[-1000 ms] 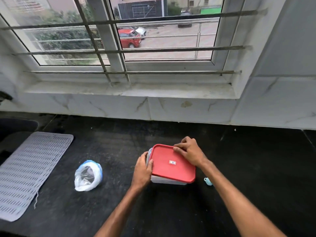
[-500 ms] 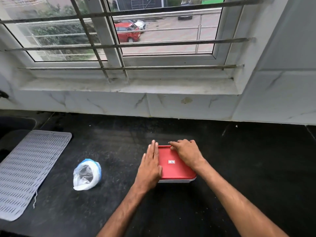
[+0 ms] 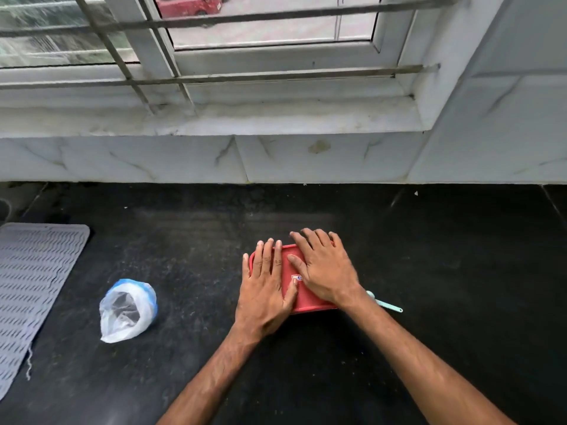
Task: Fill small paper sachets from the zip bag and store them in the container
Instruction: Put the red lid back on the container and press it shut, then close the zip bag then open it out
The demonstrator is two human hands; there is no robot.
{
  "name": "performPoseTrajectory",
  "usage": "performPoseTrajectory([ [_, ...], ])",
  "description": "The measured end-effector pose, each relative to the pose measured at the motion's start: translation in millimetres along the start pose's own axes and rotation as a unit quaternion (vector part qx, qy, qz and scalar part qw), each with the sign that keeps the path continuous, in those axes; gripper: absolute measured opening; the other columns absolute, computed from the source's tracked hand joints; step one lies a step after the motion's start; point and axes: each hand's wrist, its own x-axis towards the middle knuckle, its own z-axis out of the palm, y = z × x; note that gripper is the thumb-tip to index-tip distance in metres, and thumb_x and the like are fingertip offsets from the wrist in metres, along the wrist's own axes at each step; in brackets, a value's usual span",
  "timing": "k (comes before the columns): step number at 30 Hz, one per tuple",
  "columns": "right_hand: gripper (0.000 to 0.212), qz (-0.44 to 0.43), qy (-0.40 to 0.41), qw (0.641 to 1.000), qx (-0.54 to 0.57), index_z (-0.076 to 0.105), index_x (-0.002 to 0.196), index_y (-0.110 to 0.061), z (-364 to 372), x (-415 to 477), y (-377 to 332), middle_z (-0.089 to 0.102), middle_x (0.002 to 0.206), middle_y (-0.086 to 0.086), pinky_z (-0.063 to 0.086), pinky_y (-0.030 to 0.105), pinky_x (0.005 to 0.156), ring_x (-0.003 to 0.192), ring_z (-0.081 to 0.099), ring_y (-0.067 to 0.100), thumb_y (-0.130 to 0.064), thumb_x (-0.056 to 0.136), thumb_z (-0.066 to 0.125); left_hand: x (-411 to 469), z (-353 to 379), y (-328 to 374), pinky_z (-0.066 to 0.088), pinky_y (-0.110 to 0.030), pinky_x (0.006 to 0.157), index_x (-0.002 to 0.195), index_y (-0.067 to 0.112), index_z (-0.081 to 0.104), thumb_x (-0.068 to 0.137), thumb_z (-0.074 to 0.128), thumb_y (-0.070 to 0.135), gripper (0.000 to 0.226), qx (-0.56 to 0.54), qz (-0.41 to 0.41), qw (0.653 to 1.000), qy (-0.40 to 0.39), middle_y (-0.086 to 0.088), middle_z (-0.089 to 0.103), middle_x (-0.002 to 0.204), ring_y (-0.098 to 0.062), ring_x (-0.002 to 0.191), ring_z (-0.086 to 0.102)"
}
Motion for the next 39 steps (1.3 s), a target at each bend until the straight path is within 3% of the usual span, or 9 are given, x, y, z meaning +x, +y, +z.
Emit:
performPoseTrajectory([
  [6,0.051,0.019,0.052,0.986,0.159,0.046,0.142,-0.024,-10.9,8.8,4.5,0.046,0.145,-0.007,0.028,0.033,0.115,0.135,0.037,0.01,-0.046,0.096,0.038,11.7,-1.9,-3.9,0.0,-0.047,0.121,0.156,0.013,0.004,0.094,0.021,0.058,0.079,0.013,0.025,0.999,0.026,-0.006,-0.002,0.164,-0.019,0.152,-0.004],
  [8,0.045,0.076,0.069,0.925,0.365,0.05,0.139,-0.022,-14.6,-1.9,19.6,0.046,0.143,-0.009,0.027,0.026,0.116,0.135,0.037,0.004,-0.037,0.097,0.042,9.7,-5.6,-5.0,-0.007,-0.046,0.121,0.156,0.013,-0.001,0.093,0.019,0.061,0.081,0.01,0.027,0.999,0.013,-0.006,-0.006,0.164,-0.02,0.151,-0.008],
  [10,0.04,0.171,0.112,0.885,0.417,0.054,0.134,-0.023,-9.4,-31.7,44.2,0.05,0.137,-0.01,0.031,0.028,0.114,0.131,0.042,0.004,-0.036,0.099,0.042,9.7,-6.5,-4.2,-0.012,-0.045,0.12,0.155,0.014,-0.007,0.092,0.015,0.063,0.083,0.02,0.026,0.999,0.002,-0.006,-0.012,0.163,-0.02,0.151,-0.013],
  [17,0.045,0.163,-0.008,0.976,0.144,0.063,0.124,-0.015,22.1,-139.3,82.2,0.055,0.124,-0.004,0.043,0.027,0.101,0.119,0.049,0.017,-0.022,0.081,0.076,9.6,-9.1,-3.9,-0.013,-0.045,0.12,0.154,0.013,-0.011,0.091,0.014,0.063,0.084,0.02,0.028,0.999,0.003,-0.008,-0.019,0.162,-0.022,0.15,-0.017],
  [21,0.032,0.253,0.113,0.949,0.152,0.07,0.108,-0.011,-5.7,-111.9,65.5,0.063,0.098,0.002,0.053,0.036,0.079,0.092,0.064,0.025,-0.017,0.077,0.079,10.9,-13.6,-3.9,-0.014,-0.046,0.118,0.154,0.01,-0.008,0.09,0.015,0.061,0.085,0.015,0.031,0.999,0.005,-0.01,-0.017,0.162,-0.024,0.15,-0.016],
  [24,0.027,0.223,0.252,0.924,0.181,0.071,0.101,-0.011,-47.4,-72.0,25.9,0.064,0.091,0.003,0.05,0.033,0.075,0.083,0.062,0.02,-0.023,0.078,0.079,9.7,-13.1,-4.9,-0.018,-0.045,0.117,0.153,0.01,-0.012,0.087,0.008,0.062,0.086,0.005,0.035,0.999,-0.005,-0.008,-0.022,0.161,-0.021,0.149,-0.02],
  [34,0.038,0.215,0.161,0.962,0.044,0.065,0.106,-0.01,-16.4,-29.0,-45.2,0.06,0.1,0.006,0.054,0.038,0.079,0.089,0.058,0.024,-0.036,0.079,0.075,18.4,-19.8,-14.0,-0.017,-0.045,0.117,0.153,0.009,-0.008,0.091,0.012,0.059,0.082,-0.05,0.084,0.995,-0.012,-0.004,-0.023,0.158,-0.02,0.149,-0.018],
  [37,0.068,0.233,0.206,0.95,0.01,0.057,0.126,-0.002,-27.0,-25.5,-59.9,0.058,0.107,0.011,0.05,0.04,0.084,0.092,0.056,0.029,-0.043,0.075,0.075,2.7,-54.1,-43.9,-0.005,-0.039,0.123,0.156,0.012,0.003,0.095,0.02,0.052,0.075,-0.139,0.087,0.984,0.073,0.0,-0.012,0.163,-0.015,0.15,-0.012],
  [39,0.052,0.203,0.278,0.937,0.06,0.061,0.12,-0.003,-37.0,-18.8,-96.1,0.06,0.106,0.01,0.045,0.037,0.085,0.093,0.056,0.029,-0.034,0.081,0.074,-12.5,-81.7,-97.4,0.013,-0.031,0.122,0.152,0.013,0.029,0.096,0.039,0.037,0.062,-0.216,0.034,0.959,0.182,-0.002,0.018,0.162,-0.015,0.15,0.014],
])
